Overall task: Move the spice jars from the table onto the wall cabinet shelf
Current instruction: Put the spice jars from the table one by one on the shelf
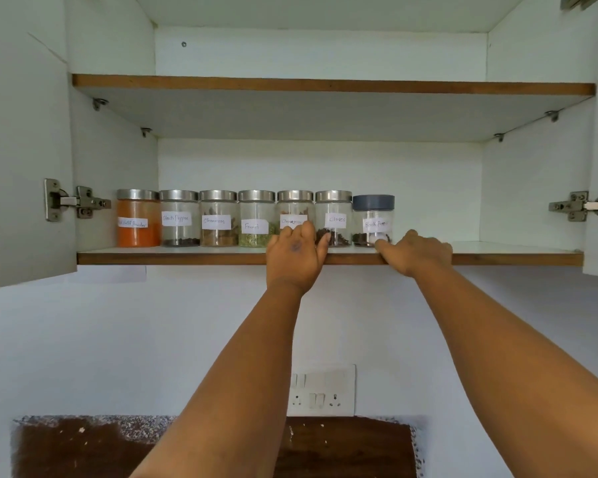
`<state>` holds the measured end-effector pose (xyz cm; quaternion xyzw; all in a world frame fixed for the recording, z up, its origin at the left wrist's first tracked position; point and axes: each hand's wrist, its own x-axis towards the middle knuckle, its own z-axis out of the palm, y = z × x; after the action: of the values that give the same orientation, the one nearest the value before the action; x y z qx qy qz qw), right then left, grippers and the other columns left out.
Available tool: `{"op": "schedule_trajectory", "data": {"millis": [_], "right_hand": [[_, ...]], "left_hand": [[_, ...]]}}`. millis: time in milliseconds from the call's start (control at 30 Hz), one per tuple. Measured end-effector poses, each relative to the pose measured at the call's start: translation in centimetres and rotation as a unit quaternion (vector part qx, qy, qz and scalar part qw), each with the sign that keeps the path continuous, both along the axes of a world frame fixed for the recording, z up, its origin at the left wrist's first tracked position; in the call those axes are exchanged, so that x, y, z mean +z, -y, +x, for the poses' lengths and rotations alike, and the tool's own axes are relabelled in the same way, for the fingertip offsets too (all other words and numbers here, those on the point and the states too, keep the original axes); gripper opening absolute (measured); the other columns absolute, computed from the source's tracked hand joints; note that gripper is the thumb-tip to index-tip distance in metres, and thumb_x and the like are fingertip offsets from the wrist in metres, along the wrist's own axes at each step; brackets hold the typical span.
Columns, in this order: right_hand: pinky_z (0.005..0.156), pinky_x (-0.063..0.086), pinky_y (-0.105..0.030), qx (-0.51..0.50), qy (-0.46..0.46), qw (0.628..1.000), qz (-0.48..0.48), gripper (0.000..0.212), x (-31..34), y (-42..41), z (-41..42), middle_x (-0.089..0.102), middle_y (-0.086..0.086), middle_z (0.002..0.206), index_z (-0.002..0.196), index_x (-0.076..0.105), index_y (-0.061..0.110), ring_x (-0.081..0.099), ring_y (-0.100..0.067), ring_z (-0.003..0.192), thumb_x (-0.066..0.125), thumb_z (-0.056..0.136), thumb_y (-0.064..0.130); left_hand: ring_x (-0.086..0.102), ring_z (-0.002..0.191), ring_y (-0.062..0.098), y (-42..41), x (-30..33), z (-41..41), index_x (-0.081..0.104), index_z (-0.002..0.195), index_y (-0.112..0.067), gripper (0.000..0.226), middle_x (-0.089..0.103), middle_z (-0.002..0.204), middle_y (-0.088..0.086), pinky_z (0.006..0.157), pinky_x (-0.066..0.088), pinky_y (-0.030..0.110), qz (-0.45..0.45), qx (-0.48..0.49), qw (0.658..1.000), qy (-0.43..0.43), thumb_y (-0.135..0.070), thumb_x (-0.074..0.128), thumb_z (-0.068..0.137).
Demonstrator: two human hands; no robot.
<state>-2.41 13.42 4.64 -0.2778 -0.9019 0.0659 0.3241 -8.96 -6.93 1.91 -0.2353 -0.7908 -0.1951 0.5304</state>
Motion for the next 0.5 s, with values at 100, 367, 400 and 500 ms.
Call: {"op": "schedule_trajectory", "data": {"millis": [100,367,400,500], "right_hand": [[0.109,0.027,-0.045,0.027,-0.054,0.998,0.029,0.072,-2.9,1.2,2.5,0.050,-0.012,0.140,0.138,0.049,0.014,0.038,-0.033,0.133,0.019,0.094,0.063],[0.112,0.030,-0.048,0.053,-0.034,0.987,-0.149,0.078,-19.3,3.9,9.0,0.021,-0.012,0.157,0.153,0.018,0.027,0.026,-0.034,0.142,0.053,0.089,0.055],[0.110,0.032,-0.048,0.033,-0.006,0.981,-0.189,0.079,-22.3,4.3,9.8,0.024,-0.013,0.155,0.152,0.019,0.025,0.029,-0.035,0.140,0.057,0.088,0.053],[0.107,0.034,-0.047,-0.016,0.102,0.955,-0.277,0.083,-31.1,6.0,12.8,0.030,-0.016,0.148,0.149,0.022,0.022,0.034,-0.038,0.135,0.064,0.084,0.049]], "left_hand": [[0.051,0.097,0.028,0.9,-0.9,1.0,0.054,0.102,-0.010,0.042,0.059,0.101,0.010,0.082,0.035,0.037,-0.037,-0.009,0.999,0.011,-0.048,0.038,0.098],[0.028,0.139,0.034,1.9,-15.9,8.3,0.024,0.150,-0.007,0.079,0.027,0.152,0.018,0.112,0.029,0.043,-0.046,-0.162,0.967,0.191,-0.040,0.058,0.087],[0.026,0.139,0.034,1.6,-18.6,9.7,0.019,0.151,-0.008,0.082,0.023,0.153,0.018,0.114,0.027,0.043,-0.066,-0.156,0.955,0.241,-0.041,0.057,0.087],[0.025,0.139,0.034,1.3,-27.1,14.1,0.015,0.152,-0.009,0.085,0.023,0.152,0.017,0.117,0.022,0.044,-0.140,-0.167,0.915,0.339,-0.042,0.056,0.085]]}}
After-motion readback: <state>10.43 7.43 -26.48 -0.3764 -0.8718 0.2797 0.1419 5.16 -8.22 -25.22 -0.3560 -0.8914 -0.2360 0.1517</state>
